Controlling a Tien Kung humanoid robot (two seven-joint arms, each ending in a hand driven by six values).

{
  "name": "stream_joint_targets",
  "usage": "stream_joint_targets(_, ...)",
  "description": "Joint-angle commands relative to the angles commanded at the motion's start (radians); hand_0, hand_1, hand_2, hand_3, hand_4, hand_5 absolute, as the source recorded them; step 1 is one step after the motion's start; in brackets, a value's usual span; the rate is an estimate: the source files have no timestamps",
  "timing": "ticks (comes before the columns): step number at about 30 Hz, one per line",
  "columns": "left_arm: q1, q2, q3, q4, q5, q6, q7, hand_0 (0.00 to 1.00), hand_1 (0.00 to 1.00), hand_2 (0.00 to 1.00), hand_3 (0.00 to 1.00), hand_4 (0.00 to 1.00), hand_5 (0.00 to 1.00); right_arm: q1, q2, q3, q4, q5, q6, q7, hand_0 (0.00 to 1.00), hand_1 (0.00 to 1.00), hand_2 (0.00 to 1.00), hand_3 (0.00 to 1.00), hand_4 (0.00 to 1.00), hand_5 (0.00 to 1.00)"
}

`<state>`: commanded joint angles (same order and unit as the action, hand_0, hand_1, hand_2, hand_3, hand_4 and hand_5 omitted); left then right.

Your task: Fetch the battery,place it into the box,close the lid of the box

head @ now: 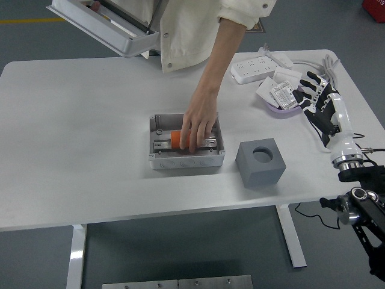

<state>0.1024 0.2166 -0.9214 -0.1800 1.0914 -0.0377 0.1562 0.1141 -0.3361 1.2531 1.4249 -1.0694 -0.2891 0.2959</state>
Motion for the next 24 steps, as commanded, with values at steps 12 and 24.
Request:
stream_joint_targets(12, -0.003, 0.000, 0.018, 0.000, -0.016, 0.000, -0.001, 0.657, 0.737, 0.610, 0.556, 0.738, 0.252, -0.001, 0.004, 0.010, -0.003, 0.004, 0.000, 0.004, 0.739, 0.722, 0.830, 0.869, 0.989, 0.576)
stream_joint_targets(24, -0.006, 0.000, 0.047, 0.000, -0.044, 0.002, -0.005, 0.656, 0.737, 0.610, 0.556, 0.738, 0.251, 0.000, 0.013, -0.001, -0.005, -0.001, -0.020, 0.024, 0.737, 0.717, 0.812, 0.858, 0.986, 0.581)
